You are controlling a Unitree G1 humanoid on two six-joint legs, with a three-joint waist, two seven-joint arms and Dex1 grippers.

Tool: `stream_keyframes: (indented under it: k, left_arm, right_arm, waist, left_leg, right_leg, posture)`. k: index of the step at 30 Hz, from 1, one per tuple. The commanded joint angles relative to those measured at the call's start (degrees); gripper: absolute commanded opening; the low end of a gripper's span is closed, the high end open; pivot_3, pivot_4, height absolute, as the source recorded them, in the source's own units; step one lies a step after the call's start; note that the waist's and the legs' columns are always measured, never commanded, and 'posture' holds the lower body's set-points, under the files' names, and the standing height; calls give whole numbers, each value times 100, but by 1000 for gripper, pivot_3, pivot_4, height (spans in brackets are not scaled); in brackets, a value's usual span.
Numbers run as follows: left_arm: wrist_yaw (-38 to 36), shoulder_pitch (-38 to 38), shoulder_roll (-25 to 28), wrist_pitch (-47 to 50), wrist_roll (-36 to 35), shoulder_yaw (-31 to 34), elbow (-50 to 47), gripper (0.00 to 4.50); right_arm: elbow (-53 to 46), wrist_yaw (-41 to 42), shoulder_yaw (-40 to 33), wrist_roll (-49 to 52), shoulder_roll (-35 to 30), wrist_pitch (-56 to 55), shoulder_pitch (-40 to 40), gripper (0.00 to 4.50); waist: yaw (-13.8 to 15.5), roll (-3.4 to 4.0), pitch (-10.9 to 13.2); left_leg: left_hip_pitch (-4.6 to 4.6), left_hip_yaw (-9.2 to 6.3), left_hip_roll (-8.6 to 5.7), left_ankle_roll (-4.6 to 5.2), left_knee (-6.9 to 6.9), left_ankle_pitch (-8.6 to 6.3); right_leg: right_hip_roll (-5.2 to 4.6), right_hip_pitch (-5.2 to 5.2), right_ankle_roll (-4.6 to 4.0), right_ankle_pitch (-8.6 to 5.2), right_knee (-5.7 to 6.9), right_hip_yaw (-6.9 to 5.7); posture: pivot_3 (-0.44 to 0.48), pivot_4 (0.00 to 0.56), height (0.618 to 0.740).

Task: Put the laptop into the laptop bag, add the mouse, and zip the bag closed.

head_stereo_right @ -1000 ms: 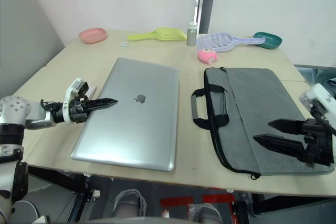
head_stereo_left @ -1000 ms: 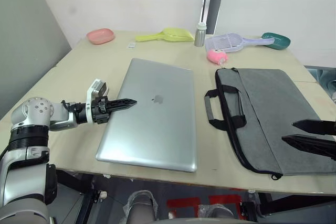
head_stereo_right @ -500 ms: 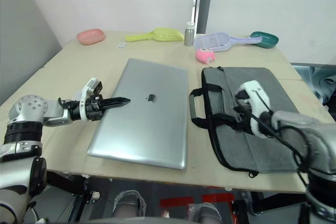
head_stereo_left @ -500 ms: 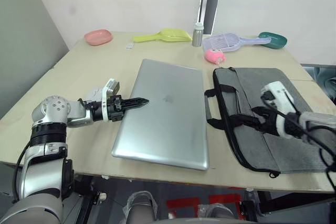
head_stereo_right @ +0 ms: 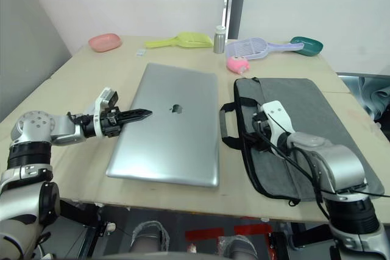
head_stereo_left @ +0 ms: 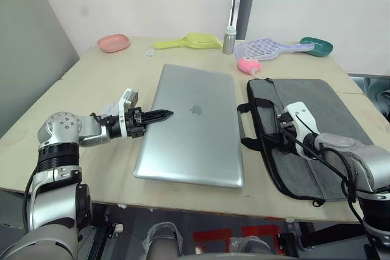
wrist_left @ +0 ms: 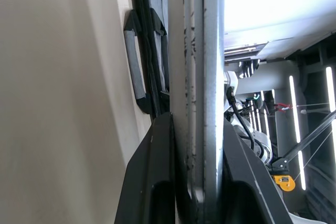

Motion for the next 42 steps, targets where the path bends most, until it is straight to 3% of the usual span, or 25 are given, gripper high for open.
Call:
stream_keyframes:
  k: [1, 13, 21, 27, 35, 42]
  left_arm:
    - [-112, -187, 29, 27, -395, 423, -282, 295]
    - [106, -208, -78, 27, -502, 482, -289, 295]
    - [288, -352, -228, 27, -576, 475, -220, 295]
    - [482, -442, -381, 27, -668, 533, -146, 295]
    - [658, -502, -519, 27, -741, 589, -91, 295]
    - [971, -817, -701, 27, -866, 944, 390, 295]
  right_arm:
    - [101, -2, 11, -90, 30, 20, 90, 3908]
    - [28, 245, -124, -53, 12, 31, 139, 44]
    - [-277, 324, -387, 186, 121, 253, 127, 44]
    - [-139, 212, -1796, 717, 636, 836, -806, 44]
    - [-284, 772, -2869, 1753, 390, 1213, -1250, 44]
    - [-783, 1026, -2792, 2523, 252, 1392, -866, 44]
  waist:
    - [0, -1, 0]
    - [2, -1, -1]
    - [3, -1, 0]
    - [-43, 1, 0]
    - [-40, 1, 0]
    - [-7, 1, 0]
  left_leg:
    - [0, 0, 0, 0, 1, 0]
    - [1, -1, 0, 0, 4, 0]
    - [1, -1, 0, 0, 3, 0]
    - [0, 0, 0, 0, 6, 1]
    - [-3, 0, 0, 0, -11, 1]
    - [-3, -1, 1, 0, -11, 1]
  right_leg:
    - [0, 0, 0, 0, 0, 0]
    - [0, 2, 4, 2, 1, 1]
    - [0, 2, 3, 2, 0, 0]
    - [0, -1, 4, 3, 6, 2]
    - [2, -1, 34, 20, -12, -5]
    - [2, -1, 27, 16, -14, -3]
  posture:
    - [0, 150, 740]
    - [0, 150, 740]
    - [0, 150, 740]
    - [0, 150, 740]
    - [0, 150, 740]
    - [0, 150, 740]
